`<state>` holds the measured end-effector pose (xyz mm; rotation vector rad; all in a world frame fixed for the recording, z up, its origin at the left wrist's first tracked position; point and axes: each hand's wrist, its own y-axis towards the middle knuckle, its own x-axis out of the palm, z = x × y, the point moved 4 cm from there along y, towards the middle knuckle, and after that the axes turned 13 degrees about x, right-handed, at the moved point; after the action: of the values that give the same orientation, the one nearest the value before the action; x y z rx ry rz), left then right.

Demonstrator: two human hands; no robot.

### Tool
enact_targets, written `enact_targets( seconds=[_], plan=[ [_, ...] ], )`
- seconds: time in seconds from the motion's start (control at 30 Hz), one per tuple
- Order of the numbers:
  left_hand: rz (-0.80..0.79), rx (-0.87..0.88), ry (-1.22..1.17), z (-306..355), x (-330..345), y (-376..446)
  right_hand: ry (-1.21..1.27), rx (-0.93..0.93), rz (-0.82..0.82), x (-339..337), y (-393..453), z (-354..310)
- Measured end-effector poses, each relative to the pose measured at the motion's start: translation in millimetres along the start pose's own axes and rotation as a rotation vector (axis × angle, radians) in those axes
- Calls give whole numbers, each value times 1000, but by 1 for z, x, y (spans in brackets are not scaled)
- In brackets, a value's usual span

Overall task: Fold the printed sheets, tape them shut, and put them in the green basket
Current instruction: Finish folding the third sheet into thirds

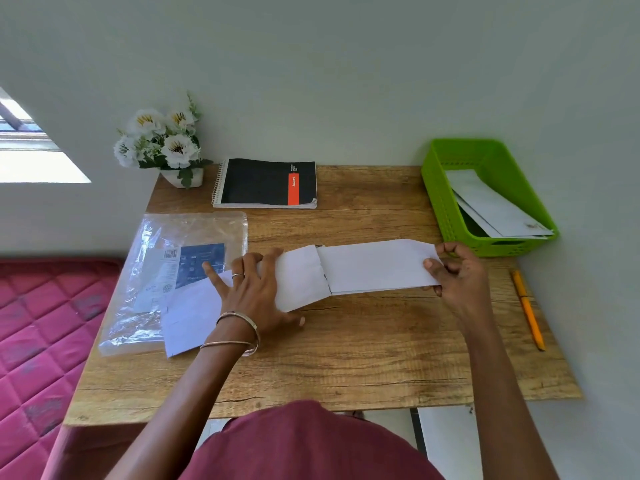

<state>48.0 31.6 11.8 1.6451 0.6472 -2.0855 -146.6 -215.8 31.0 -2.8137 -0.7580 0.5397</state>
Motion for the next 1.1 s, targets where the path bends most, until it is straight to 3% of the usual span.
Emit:
enact_targets(
  seconds=[0.13, 0.37, 0.73, 1.1],
  plan=[
    [-3, 56, 16, 8, 0, 0, 61, 39, -37, 16, 0, -1],
    [-5, 101, 34, 23, 1, 2, 208, 17, 36, 58, -30, 5],
    [-9, 112, 25, 28, 1, 0, -21, -143, -159, 98, -52, 12],
    [-5, 172, 11, 41, 0, 1, -58, 47, -400, 114, -59, 13]
  ],
)
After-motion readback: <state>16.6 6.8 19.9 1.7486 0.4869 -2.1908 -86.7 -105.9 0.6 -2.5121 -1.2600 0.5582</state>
